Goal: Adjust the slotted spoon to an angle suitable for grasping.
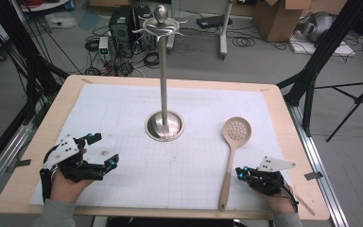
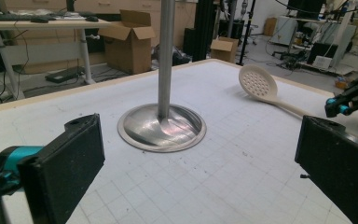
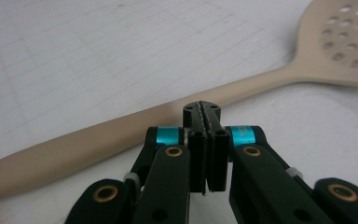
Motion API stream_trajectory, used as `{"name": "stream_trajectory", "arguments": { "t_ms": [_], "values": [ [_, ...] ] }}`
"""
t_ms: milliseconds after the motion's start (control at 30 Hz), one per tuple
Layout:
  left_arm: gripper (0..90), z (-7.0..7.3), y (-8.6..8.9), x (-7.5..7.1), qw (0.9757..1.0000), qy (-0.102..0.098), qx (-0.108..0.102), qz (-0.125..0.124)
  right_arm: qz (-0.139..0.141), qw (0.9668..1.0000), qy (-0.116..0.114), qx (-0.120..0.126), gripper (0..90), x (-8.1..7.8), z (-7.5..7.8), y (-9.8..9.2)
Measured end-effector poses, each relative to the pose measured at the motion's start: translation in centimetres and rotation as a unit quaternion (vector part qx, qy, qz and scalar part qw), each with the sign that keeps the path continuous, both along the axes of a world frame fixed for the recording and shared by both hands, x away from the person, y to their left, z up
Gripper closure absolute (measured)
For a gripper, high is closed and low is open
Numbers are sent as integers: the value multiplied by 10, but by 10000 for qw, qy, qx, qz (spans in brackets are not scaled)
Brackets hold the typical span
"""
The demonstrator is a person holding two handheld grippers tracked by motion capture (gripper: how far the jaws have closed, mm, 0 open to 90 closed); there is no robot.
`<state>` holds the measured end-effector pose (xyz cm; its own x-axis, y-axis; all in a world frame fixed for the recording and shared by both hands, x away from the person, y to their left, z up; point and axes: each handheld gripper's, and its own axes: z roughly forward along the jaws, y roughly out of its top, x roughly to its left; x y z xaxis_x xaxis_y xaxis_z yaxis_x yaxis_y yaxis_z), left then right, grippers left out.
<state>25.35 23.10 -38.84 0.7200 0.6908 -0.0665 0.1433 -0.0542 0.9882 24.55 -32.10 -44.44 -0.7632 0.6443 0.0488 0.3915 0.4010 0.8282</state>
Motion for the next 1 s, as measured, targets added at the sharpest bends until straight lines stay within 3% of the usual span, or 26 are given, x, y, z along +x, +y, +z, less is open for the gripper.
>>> {"name": "stream_trajectory", "arguments": {
  "t_ms": [133,400,733,1000],
  "values": [
    [17,0,0,0,10000,-1,-18,3,213,9998,19,-60,896,-14,-1,7],
    [18,0,3,-2,10000,-18,-40,40,444,9987,115,-217,895,-25,-6,18],
    [17,-1,2,-2,10000,15,-13,38,481,9984,160,-254,895,-21,-5,28],
    [17,0,5,-4,10000,-2,-20,64,571,9976,191,-350,895,-8,-2,53]
  ]
}}
